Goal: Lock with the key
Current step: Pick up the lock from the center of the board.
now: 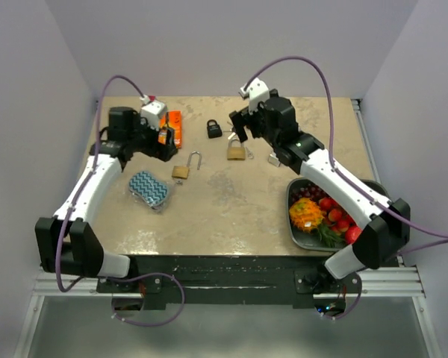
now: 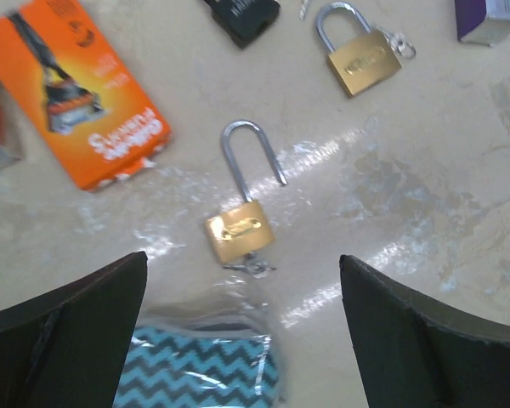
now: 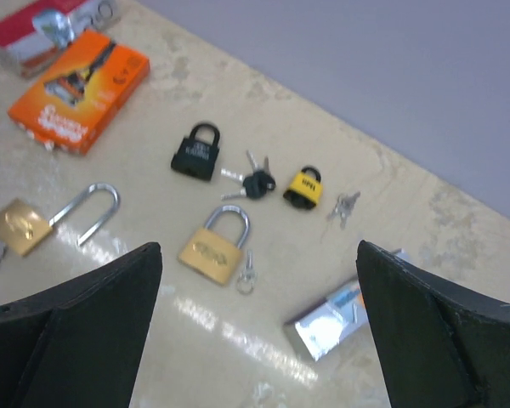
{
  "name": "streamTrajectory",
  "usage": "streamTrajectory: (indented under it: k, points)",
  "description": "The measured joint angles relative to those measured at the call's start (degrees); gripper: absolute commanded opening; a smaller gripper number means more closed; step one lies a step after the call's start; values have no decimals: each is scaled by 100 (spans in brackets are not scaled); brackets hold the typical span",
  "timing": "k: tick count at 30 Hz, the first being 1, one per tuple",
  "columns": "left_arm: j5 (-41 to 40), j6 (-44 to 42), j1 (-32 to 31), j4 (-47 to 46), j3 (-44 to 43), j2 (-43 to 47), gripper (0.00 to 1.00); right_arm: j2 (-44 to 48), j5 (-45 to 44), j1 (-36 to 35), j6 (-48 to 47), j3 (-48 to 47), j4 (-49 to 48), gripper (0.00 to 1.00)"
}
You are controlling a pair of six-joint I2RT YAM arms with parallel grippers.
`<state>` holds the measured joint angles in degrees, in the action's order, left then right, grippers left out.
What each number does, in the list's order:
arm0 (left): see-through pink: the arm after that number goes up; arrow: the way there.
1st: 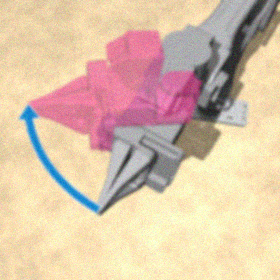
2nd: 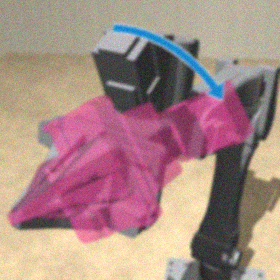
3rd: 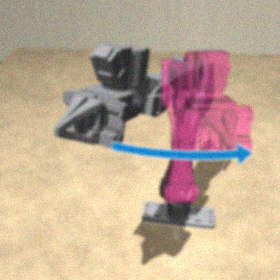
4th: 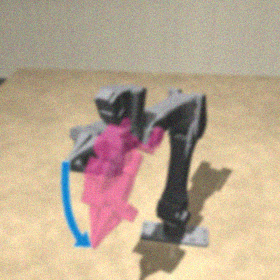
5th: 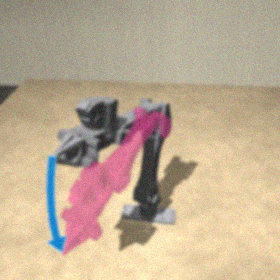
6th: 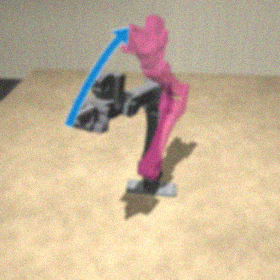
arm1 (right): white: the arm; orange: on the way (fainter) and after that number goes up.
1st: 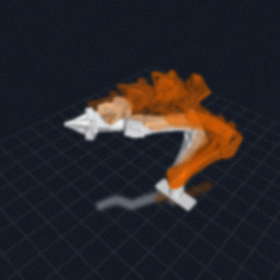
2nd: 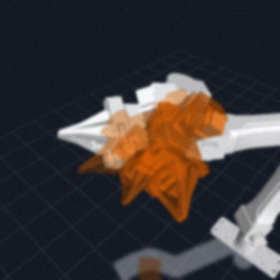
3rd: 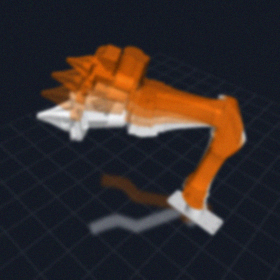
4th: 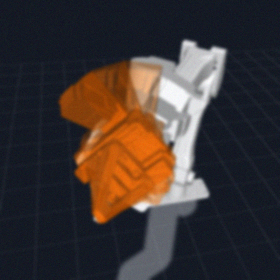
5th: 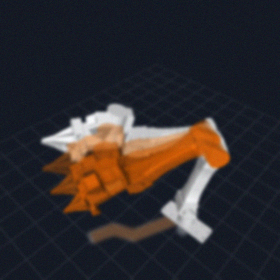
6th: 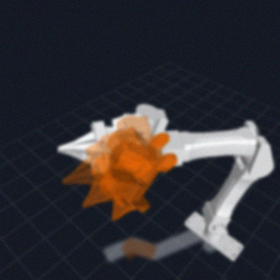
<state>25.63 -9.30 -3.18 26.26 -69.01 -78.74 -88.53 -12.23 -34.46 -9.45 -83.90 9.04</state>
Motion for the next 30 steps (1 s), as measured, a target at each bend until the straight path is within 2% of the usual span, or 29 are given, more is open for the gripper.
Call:
streamTrajectory:
  k: [3, 6, 12, 20, 30]
  points:
    - [-645, 483, -719, -173, 269, -315, 99, 470, 79, 26, -17, 610, 404, 99]
    - [-1150, 951, -1075, -184, 380, -710, 99, 667, 129, 61, 72, 778, 686, 99]
    - [-2028, 1513, -1123, -181, 376, -1596, 99, 1123, 177, 83, 236, 1248, 874, 99]
    - [-2376, 1895, -1307, -229, 273, -2251, 98, 1307, 450, 160, 413, 1436, 1078, 99]
    - [-2942, 2269, -1488, -341, 98, -2813, 86, 1307, 444, 236, 603, 1600, 1093, 99]
